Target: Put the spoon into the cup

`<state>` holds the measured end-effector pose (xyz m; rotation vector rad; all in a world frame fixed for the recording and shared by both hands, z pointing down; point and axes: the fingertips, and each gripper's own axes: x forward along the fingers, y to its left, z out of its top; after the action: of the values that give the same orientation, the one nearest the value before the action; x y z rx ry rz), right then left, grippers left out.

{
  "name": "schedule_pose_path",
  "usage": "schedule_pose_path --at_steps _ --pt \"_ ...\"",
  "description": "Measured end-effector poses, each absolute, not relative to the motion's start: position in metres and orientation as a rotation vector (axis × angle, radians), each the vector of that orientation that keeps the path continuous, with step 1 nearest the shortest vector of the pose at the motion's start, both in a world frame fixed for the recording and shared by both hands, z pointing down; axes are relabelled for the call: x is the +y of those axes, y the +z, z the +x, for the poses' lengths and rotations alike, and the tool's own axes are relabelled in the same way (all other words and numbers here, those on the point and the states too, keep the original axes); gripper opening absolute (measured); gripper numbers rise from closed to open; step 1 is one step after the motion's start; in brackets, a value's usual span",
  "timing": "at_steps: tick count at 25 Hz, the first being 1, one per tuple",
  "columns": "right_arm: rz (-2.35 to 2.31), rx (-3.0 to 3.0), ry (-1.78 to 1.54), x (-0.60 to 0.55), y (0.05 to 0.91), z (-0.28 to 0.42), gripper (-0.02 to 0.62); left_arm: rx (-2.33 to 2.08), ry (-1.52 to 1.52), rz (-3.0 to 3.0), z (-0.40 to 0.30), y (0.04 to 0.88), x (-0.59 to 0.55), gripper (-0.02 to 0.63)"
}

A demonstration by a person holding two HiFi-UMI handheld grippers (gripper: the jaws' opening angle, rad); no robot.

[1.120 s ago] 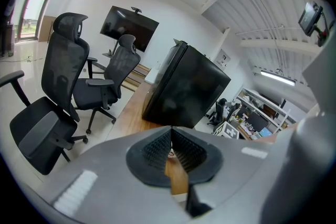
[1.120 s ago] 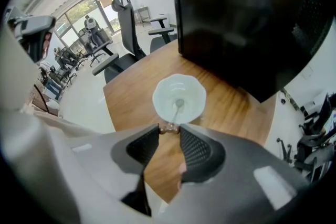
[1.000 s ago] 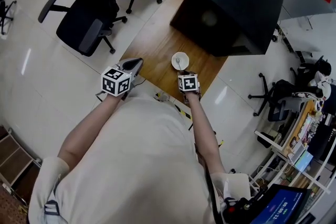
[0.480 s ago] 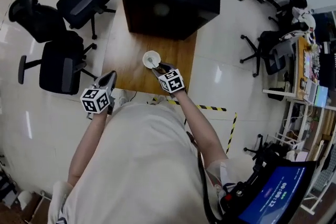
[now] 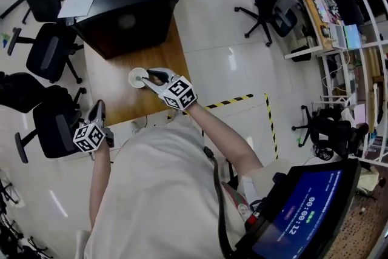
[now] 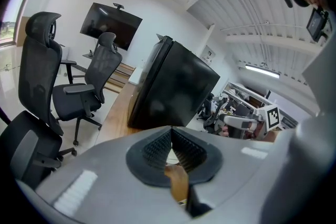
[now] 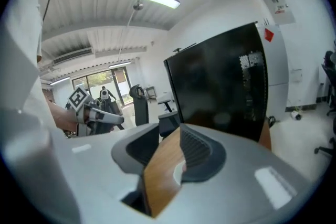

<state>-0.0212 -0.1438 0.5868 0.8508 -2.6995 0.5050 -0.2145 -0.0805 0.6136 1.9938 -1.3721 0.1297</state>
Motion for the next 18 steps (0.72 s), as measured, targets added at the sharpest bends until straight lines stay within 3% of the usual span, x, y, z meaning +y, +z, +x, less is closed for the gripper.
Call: schedule_pose_path --at_steps 18 --pt "0.927 -2.621 0.514 -0.12 0.598 0.021 0.121 -1.356 0.106 2.022 -0.204 0.61 -0.083 0.0"
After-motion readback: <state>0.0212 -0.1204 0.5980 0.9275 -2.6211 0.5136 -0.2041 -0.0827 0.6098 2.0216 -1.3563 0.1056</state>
